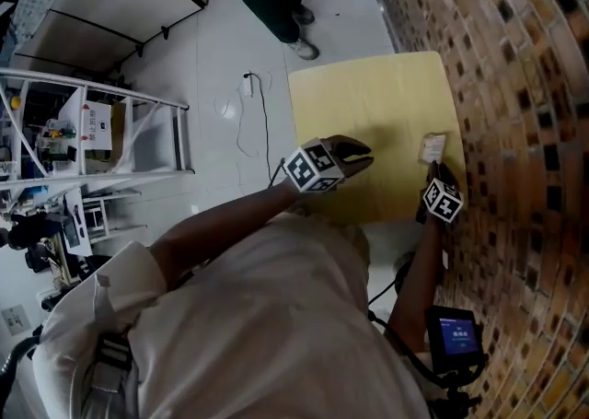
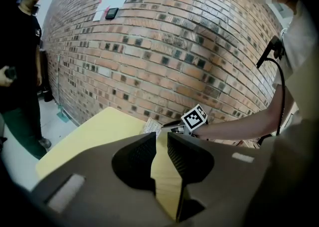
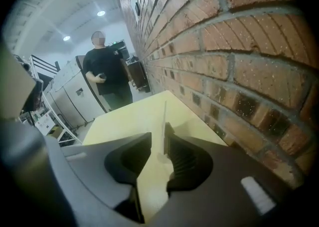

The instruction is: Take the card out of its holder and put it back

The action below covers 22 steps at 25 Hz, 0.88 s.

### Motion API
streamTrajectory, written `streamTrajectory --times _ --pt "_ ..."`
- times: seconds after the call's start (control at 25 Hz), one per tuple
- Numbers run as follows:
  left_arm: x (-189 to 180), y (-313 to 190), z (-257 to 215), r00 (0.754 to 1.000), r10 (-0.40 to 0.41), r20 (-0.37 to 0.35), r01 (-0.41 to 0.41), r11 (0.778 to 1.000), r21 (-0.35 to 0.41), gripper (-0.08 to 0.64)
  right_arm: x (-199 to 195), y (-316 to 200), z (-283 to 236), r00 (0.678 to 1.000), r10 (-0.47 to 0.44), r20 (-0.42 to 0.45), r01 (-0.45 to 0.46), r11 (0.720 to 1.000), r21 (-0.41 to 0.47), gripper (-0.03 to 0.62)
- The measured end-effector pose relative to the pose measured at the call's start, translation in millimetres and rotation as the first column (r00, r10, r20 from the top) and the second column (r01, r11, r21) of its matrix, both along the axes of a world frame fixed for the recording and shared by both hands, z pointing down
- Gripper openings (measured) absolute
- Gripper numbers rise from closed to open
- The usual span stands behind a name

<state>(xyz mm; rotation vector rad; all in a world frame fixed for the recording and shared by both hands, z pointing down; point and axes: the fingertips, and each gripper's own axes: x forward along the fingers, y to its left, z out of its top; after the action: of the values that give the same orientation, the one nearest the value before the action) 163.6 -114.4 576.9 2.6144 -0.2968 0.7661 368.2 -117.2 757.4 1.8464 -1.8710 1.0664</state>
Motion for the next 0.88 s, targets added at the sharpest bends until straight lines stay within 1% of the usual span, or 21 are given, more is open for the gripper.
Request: streamTrajectory --times 0.2,0.48,0.6,0.8,0.88 --pt "0.1 -3.0 2.2 1.000 -0.012 0.014 0.013 1.000 -0.005 0.091 2.9 -4.5 16.6 1.000 0.010 -0.001 -0.010 1.000 -0.020 0.100" --pt "6.7 -7.9 5.6 1.000 -0.012 0.017 0.012 1.000 0.000 0.091 8.5 -7.4 24.0 1.000 0.019 -0.015 -0.019 0.999 -0.033 0.058" --pt "8.0 -8.8 7.0 1.000 -0.009 0.022 0.009 1.000 -0.002 0.091 9.7 -10.5 21.5 0.999 0.024 -0.022 -0.024 1.000 -0.019 0.018" --pt "9.3 -10.7 7.3 1.000 -0.005 0.019 0.005 1.000 0.005 0.091 11.2 -14.2 21.2 0.999 0.031 -0.024 -0.031 1.000 0.000 0.017" --pt "8.3 -10.8 7.6 1.000 -0.003 0.028 0.003 1.000 0.001 0.091 9.1 -14.6 20.8 0.999 0.029 -0.017 -0.029 1.000 0.004 0.015"
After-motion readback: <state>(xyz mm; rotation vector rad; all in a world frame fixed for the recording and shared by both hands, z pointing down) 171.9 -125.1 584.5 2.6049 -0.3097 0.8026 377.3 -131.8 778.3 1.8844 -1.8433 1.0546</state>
